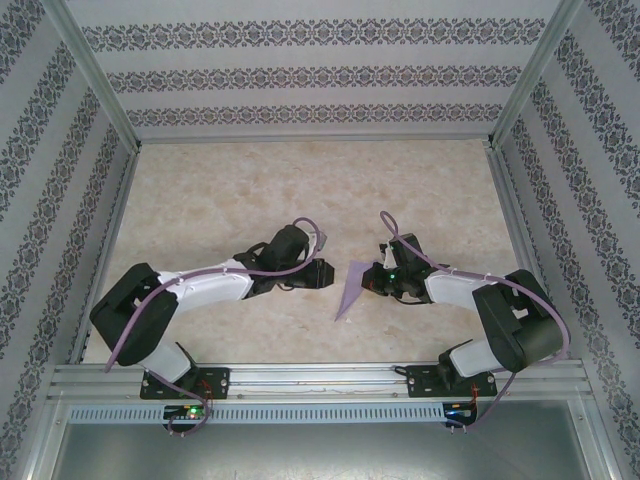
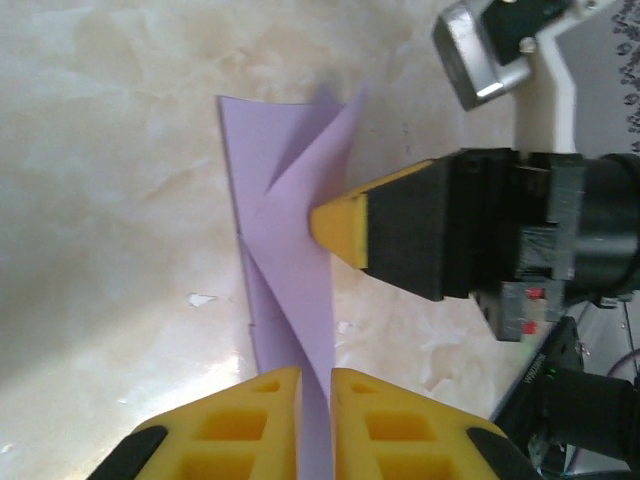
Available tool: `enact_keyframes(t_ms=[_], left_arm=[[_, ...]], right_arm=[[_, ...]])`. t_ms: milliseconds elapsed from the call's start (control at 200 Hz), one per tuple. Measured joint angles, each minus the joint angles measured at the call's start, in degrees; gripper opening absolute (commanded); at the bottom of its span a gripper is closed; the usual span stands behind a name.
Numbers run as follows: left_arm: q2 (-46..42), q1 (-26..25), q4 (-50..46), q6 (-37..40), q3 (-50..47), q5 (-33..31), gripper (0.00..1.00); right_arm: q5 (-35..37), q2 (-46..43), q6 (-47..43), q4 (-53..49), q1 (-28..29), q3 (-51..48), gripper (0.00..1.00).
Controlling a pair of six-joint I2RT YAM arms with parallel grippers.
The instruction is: Fold a paper plane with a square sheet of paper (fold left side to right side)
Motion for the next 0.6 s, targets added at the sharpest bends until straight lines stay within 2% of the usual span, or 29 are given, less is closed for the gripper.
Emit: enact_keyframes(t_ms=[300,600], left_arm=[[7.43,-4.31,-0.39,-0.55,4.83,6.34,0.11],[12.81,-4.76,-0.50,-0.68,5.86,7.65,0.11]], right_arm=[[-0.09,0.35,-0.04,0.42,0.02,0.02,0.00],[-0.37,0.85,-0.50,1.01,0.04,0.17,0.00]])
